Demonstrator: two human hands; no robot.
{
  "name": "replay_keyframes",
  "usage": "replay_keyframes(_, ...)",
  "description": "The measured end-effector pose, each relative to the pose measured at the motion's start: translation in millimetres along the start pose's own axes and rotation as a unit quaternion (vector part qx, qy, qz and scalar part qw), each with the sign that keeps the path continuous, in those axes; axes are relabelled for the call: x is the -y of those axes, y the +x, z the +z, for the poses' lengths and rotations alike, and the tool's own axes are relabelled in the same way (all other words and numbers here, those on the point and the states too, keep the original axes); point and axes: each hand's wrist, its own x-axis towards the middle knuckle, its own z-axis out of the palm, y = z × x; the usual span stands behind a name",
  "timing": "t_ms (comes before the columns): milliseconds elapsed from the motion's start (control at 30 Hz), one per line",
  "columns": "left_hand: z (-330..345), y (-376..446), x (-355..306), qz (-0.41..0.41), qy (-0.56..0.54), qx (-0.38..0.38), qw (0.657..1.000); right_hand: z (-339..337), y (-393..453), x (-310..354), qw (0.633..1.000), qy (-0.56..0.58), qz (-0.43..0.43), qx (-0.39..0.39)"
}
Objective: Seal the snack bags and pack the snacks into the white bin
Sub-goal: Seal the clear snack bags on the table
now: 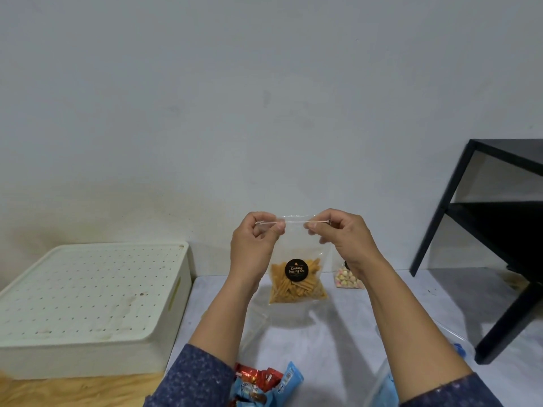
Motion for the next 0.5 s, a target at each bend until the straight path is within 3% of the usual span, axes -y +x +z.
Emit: replay_keyframes(500,-8.1,-9.9,-12.0,0.029,0.056,0.037,0.997,13.8,-11.6,10.3,1.0,0.015,0.004,0.027)
